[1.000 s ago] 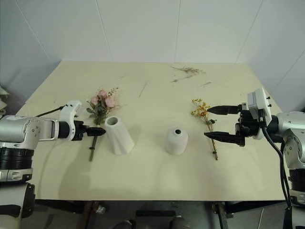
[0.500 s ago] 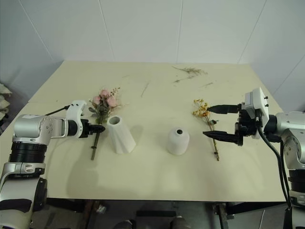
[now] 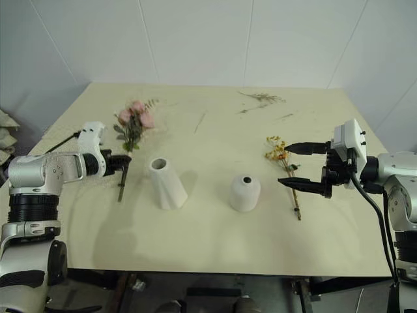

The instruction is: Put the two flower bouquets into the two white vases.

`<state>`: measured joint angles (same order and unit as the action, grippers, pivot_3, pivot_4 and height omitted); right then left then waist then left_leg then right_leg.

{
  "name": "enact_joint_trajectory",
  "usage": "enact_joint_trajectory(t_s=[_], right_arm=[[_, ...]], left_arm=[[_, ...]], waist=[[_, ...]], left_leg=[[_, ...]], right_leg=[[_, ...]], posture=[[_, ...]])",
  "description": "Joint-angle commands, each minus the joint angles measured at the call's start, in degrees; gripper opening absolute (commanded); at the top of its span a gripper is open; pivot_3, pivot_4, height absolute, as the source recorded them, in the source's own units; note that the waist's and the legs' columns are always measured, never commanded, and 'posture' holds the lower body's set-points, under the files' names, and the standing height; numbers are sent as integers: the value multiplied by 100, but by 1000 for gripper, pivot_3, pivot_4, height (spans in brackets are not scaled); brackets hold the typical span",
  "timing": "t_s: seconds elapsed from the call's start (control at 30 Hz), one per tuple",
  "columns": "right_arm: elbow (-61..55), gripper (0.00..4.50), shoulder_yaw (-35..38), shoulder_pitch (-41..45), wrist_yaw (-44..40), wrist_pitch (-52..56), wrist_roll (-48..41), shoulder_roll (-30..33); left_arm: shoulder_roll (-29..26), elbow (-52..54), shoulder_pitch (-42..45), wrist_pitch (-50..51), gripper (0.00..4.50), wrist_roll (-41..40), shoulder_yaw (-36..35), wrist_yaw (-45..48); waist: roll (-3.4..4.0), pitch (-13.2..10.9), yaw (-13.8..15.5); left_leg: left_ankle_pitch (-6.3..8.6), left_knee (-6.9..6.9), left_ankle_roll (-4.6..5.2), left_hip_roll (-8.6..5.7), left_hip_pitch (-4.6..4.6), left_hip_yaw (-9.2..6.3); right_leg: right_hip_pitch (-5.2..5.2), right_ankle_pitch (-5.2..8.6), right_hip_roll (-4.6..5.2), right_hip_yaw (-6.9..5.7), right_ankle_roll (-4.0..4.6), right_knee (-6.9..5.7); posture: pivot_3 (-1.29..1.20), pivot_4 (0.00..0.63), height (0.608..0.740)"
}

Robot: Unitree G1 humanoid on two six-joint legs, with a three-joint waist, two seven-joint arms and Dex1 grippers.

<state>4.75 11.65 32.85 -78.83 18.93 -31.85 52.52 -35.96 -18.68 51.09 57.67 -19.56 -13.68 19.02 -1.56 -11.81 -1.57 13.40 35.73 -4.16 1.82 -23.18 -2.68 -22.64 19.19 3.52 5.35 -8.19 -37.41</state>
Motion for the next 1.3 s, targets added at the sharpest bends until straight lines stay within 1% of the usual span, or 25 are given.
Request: enact_joint_trajectory(t_s=[0.03,0.17,0.23,0.3,0.37,0.57,0.77,0.9,1.03,1.2,1.3], right_arm=[[-100,4500,142,86,86,-60,-25,71],[-144,4500,154,65,193,-73,-38,22],[-158,4500,150,54,237,-68,-37,19],[-227,4500,176,6,316,-64,-63,-10],[-283,4500,191,-27,373,-60,-89,-29],[-562,4500,330,-248,468,15,-252,-15],[-713,4500,427,-416,542,54,-339,36],[-754,4500,460,-456,578,85,-350,45],[-782,4500,474,-477,612,108,-354,37],[-827,4500,497,-525,671,136,-375,32],[-854,4500,509,-570,696,131,-386,29]], left_arm=[[169,273,130,-1897,32,24,-512,9],[495,224,228,-3563,32,-276,-608,818],[577,131,245,-3972,32,-366,-649,1041],[725,111,328,-4181,32,-798,-720,1631],[833,92,402,-4288,32,-1114,-783,2007],[939,655,395,-3588,32,-2268,-925,2680],[737,905,160,-2890,32,-3021,-983,3276],[540,906,-36,-2969,32,-2859,-804,3651],[389,918,-106,-2851,32,-2902,-721,3971],[425,873,-91,-2877,32,-2904,-712,4049],[457,951,-215,-2904,32,-2826,-591,4104]], waist=[[-1,-1,4],[-1,-1,5],[-2,-1,5],[-1,-1,-7],[-2,-1,-3],[-4,-3,-19],[-5,-4,-20],[-6,-3,-25],[-6,-4,-16],[-6,-4,-17],[-6,-4,-18]], left_leg=[[1,2,-1,0,-1,0],[2,7,-6,-1,-3,4],[2,10,-7,-1,-3,5],[3,12,-5,-1,-3,5],[4,15,-3,-1,-3,6],[7,22,2,0,-5,5],[7,30,3,-1,-3,3],[7,29,3,0,0,4],[7,31,3,-1,-1,3],[7,28,3,0,-1,3],[7,27,3,0,-1,3]], right_leg=[[0,0,0,0,-1,0],[3,-2,2,1,-4,6],[5,-3,2,1,-4,7],[5,-3,1,1,-5,6],[5,-3,0,2,-5,4],[6,-4,0,4,-8,1],[11,-5,-1,4,-9,-3],[12,-6,-2,5,-11,-2],[13,-6,-2,5,-10,-1],[14,-6,-2,5,-10,2],[14,-6,-2,5,-10,3]], posture=[[0,150,740],[0,150,740],[0,150,740],[0,150,740],[0,150,740],[0,150,740],[0,150,740],[0,150,740],[0,150,740],[0,150,740],[0,150,740]])
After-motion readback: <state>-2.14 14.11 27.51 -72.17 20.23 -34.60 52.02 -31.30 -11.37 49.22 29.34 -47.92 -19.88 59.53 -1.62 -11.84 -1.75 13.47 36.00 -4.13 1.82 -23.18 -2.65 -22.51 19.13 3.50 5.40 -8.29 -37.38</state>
